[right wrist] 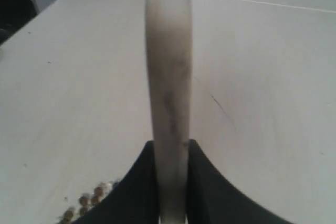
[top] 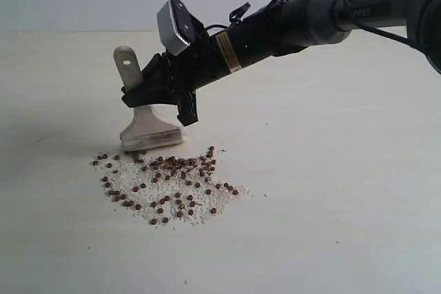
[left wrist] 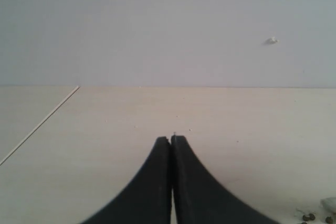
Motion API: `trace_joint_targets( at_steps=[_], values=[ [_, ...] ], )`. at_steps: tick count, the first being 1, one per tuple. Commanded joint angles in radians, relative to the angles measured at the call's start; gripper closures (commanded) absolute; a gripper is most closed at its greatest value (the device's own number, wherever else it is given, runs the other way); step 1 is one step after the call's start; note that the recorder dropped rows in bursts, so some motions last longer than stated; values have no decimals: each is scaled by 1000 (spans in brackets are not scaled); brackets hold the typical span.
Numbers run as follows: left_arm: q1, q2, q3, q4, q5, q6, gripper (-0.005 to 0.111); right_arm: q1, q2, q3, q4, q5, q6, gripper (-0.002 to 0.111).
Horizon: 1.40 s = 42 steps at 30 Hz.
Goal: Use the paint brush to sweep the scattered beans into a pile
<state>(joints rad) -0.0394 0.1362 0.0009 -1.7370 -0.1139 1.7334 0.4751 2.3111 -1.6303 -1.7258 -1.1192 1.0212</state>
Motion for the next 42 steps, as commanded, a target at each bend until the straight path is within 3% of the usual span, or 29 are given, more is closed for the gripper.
trace_joint_targets(
  at_steps=[1, 10, 17, 27, 29, 30, 33, 36, 42],
  values=[
    [-3, -5, -1, -7, 2, -2, 107, 2, -14, -5, -19, -57, 115, 108],
    [-3, -5, -1, -7, 2, -2, 107, 2, -118, -3, -19, 16, 106, 108],
    [-3, -5, -1, -7, 2, -4, 107, 33, -250, -3, -19, 350, 301, 108],
    [-3, -5, -1, -7, 2, -4, 107, 362, -307, 1, -19, 1214, 907, 108],
    [-3, -5, -1, -7, 2, -7, 107, 446, -289, 1, 15, 1413, 984, 108],
    [-3, -5, -1, -7, 2, -7, 107, 521, -267, 1, 52, 1613, 1076, 108],
    [-3, -5, -1, -7, 2, -7, 107, 626, -218, -1, 137, 1883, 1107, 108],
    [-3, -5, -1, -7, 2, -5, 107, 685, -148, -3, 237, 1954, 1107, 108],
    [-3, -5, -1, -7, 2, -7, 107, 688, -55, -93, 321, 1956, 1107, 108]
  ],
)
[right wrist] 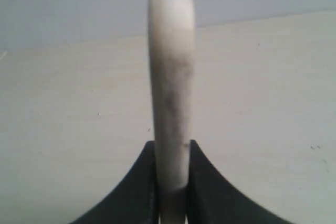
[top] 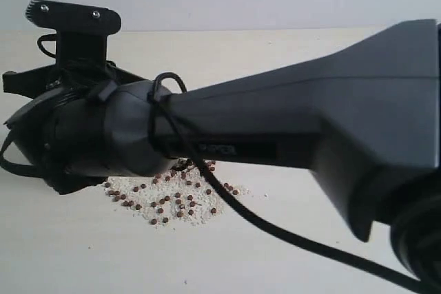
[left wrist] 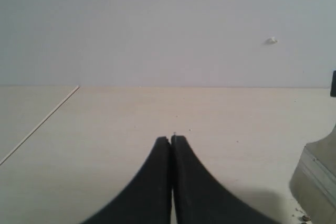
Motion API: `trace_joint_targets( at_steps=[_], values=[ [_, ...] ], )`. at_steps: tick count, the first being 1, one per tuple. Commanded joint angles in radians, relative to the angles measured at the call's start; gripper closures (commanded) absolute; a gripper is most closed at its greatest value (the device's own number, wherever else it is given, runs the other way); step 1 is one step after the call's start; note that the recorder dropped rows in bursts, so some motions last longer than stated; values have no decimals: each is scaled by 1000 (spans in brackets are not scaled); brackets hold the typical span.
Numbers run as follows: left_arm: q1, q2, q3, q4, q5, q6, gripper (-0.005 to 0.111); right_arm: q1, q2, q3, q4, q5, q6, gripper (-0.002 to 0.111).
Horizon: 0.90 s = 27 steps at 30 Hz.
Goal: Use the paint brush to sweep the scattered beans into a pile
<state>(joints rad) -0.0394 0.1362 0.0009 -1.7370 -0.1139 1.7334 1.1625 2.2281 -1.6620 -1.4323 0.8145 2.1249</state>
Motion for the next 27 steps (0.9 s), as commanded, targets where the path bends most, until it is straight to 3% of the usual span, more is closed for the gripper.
trace_joint_targets(
  at_steps=[1, 10, 27],
  values=[
    [-3, -5, -1, -7, 2, -7, 107, 7, 40, -79, 33, 20, 4, 108],
    [-3, -5, -1, -7, 2, -5, 107, 28, 113, -150, 59, 33, 4, 108],
    [-3, -5, -1, -7, 2, -5, 107, 29, 109, -137, 257, 329, -209, 108]
  ],
)
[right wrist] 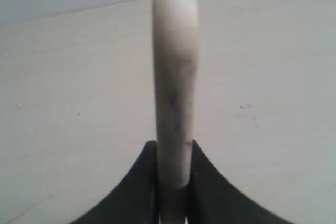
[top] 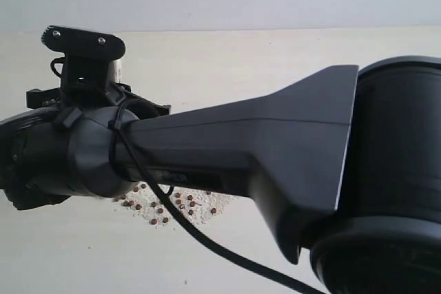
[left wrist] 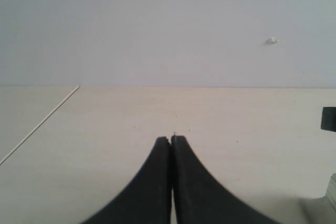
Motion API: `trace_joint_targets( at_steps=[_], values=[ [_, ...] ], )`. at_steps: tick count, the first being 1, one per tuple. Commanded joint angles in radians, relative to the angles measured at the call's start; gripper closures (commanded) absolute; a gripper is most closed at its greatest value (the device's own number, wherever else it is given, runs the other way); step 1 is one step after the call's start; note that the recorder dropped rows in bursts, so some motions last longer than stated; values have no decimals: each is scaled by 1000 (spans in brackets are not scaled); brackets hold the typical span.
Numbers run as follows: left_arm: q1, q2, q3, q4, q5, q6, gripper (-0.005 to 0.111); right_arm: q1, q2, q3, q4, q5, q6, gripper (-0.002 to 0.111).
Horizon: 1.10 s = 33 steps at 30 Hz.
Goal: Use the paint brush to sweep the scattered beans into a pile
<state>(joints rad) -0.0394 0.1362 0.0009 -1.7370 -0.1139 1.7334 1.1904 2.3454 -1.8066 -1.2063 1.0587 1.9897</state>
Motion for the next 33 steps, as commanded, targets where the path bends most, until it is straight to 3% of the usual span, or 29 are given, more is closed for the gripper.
trace_joint_targets(
  at_steps=[1, 21, 33],
  values=[
    [-3, -5, -1, -7, 2, -5, 107, 2, -8, 8, 32, 103, -79, 108],
    [-3, -5, -1, -7, 2, -5, 107, 2, -16, 8, 20, 162, -146, 108],
    [-3, -5, -1, -7, 2, -5, 107, 88, -127, 8, -132, 76, -187, 108]
  ],
)
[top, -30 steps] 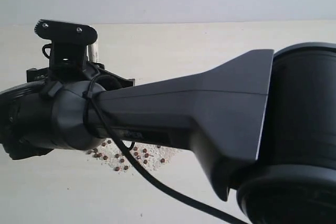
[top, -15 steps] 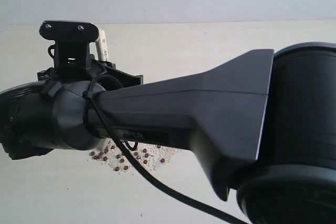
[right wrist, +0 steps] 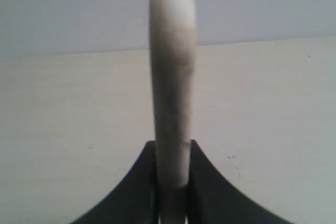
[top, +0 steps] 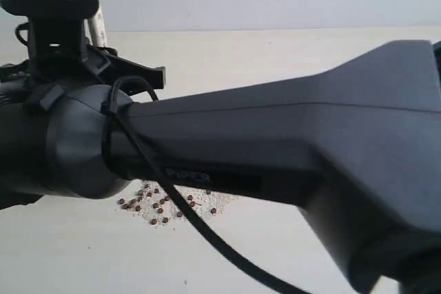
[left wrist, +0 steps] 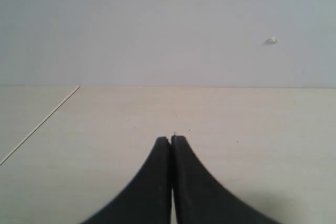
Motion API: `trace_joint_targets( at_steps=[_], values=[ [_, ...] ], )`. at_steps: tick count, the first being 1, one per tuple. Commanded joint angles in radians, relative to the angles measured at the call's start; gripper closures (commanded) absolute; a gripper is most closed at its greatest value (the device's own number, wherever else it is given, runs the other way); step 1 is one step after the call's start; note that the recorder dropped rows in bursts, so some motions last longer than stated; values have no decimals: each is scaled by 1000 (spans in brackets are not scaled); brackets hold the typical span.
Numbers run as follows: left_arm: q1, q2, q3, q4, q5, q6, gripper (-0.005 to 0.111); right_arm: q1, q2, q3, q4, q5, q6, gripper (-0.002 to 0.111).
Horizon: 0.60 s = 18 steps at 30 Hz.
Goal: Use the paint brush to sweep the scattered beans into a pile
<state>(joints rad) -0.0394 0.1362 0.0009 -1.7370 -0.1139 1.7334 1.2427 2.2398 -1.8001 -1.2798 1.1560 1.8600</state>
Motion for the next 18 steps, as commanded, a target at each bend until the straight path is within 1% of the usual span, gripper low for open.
trace_joint_targets(
  at_steps=[1, 2, 6, 9, 12, 14, 18],
  values=[
    [-3, -5, -1, -7, 2, -5, 107, 45, -21, 6, -66, -32, -80, 108],
    [-3, -5, -1, -7, 2, -5, 107, 59, -21, 22, -78, -54, -80, 108],
    [-3, -5, -1, -7, 2, -5, 107, 106, -21, 108, -166, -84, 39, 108],
    [-3, -5, -1, -7, 2, -5, 107, 120, -21, 191, -240, -103, 157, 108],
    [-3, -5, -1, -7, 2, -5, 107, 118, -21, 256, -263, -186, 270, 108],
    [-3, -5, -1, -7, 2, -5, 107, 115, -21, 279, -253, -194, 270, 108],
    [-3, -5, -1, -7, 2, -5, 107, 115, -28, 319, -204, -104, 256, 108]
  ],
)
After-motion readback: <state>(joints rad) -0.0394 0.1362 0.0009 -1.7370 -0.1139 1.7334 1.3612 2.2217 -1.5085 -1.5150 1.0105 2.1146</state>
